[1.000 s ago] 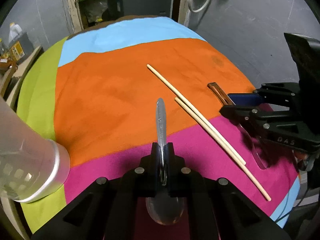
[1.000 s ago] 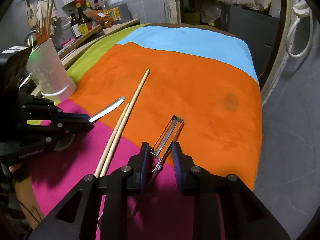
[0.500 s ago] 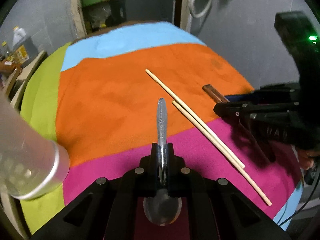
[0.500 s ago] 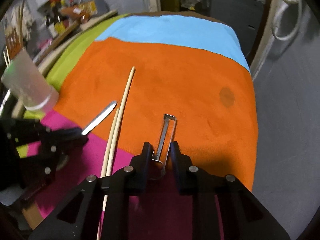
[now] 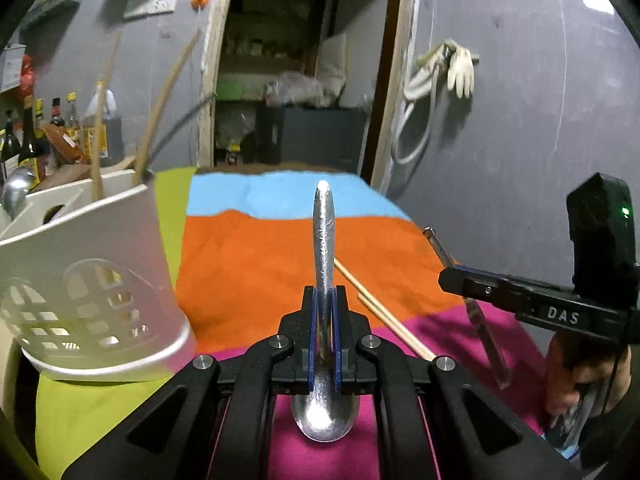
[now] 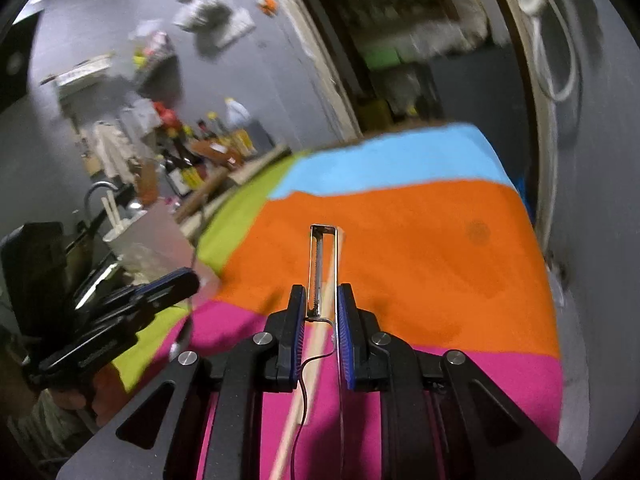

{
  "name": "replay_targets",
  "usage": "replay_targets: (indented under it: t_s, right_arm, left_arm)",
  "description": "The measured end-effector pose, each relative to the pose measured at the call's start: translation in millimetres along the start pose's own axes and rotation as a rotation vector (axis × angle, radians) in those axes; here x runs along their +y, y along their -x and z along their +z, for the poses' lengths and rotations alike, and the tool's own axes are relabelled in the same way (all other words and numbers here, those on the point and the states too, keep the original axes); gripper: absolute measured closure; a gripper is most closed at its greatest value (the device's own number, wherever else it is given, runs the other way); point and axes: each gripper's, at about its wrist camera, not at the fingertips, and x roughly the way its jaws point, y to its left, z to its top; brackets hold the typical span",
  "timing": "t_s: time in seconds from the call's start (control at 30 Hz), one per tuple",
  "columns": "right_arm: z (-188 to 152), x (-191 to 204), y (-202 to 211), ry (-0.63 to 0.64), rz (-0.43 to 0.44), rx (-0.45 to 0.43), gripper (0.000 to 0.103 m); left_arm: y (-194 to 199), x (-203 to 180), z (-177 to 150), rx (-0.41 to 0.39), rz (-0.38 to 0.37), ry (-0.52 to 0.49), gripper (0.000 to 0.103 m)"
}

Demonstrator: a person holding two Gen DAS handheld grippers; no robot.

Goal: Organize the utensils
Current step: 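Lift the spoon with the left tool while the right tool carries the peeler toward the basket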

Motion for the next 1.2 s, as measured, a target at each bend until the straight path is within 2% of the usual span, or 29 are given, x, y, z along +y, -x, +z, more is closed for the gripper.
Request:
replay_targets:
  t_s: [0.23,0.4,0.57,0.67,0.83,1.0,1.2]
  right_arm:
    - [9,30,11,0.075,0.023,-0.181,0.089]
    - [19,51,18,0.119,0.030,-0.311,0.089]
    - [33,76,24,0.166,0.028,-0.447,0.089]
    - [41,91,26,0.187,0.032,-0.514,0.089]
    - [61,126,12,0.204,0.073,-0.590,0.089]
    - [81,160,-7,0.194,0.161,-0.655,0.089]
    - [92,189,-36,0.167,0.208,-0.685,0.089]
  left_arm:
    - [33,-3,9,-0.184,0.021,-0.018,0.099]
    - [56,1,23,-0.282,0.032,-0.020,0.099]
    - [81,19,49,-0.367,0.062,0.005,0.099]
    - [98,34,60,-0.419,0.105,0.028,0.099]
    - [117,65,68,-0.472,0.181,0.057,0.099]
    - [124,107,76,-0.481,0.219,0.112,0.098]
    - [130,151,75,-0.515,0.301,0.191,0.098]
